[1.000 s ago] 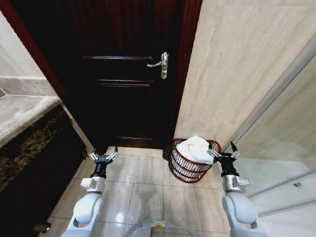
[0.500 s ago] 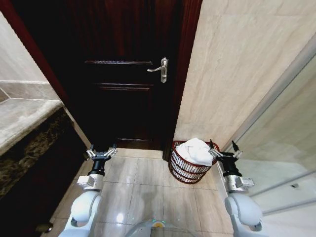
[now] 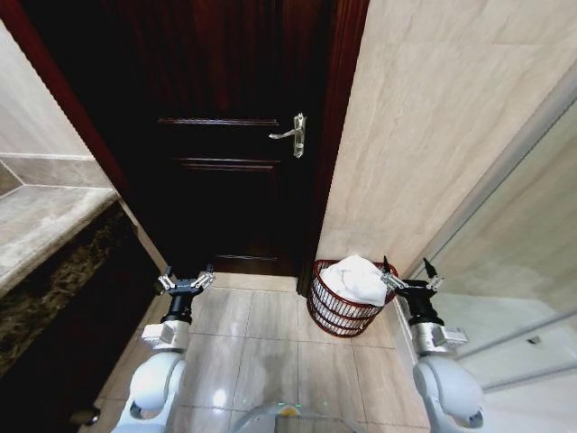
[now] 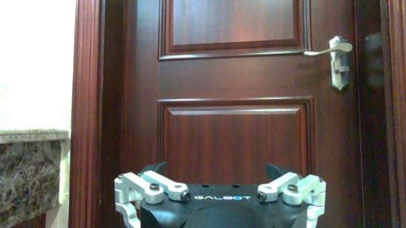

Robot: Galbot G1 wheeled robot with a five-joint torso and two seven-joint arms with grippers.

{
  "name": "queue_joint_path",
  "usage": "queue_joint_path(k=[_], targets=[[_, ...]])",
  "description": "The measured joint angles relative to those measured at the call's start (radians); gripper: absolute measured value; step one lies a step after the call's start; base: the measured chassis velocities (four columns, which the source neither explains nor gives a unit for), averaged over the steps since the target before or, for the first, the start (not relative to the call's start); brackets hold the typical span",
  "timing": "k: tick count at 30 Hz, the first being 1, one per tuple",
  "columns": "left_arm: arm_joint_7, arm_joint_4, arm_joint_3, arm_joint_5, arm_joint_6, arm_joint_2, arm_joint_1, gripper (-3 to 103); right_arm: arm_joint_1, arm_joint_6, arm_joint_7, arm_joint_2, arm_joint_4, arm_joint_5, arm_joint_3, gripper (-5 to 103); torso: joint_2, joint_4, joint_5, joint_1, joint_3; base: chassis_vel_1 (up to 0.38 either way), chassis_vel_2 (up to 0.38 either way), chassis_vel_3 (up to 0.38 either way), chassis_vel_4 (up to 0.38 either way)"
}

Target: Discard the used towel into the hamper.

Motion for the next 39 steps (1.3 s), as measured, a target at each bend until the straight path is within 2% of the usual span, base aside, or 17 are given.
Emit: queue_joint_path(k=[39], targets=[[0.003, 0.0, 0.003, 0.0, -0.003, 0.005, -0.002, 100, 0.003, -0.026, -0.007, 0.005, 0.039, 0.006, -0.006, 100, 0.171, 0.0, -0.0001, 0.073, 0.099, 0.0, 0.0, 0.0, 0.0]])
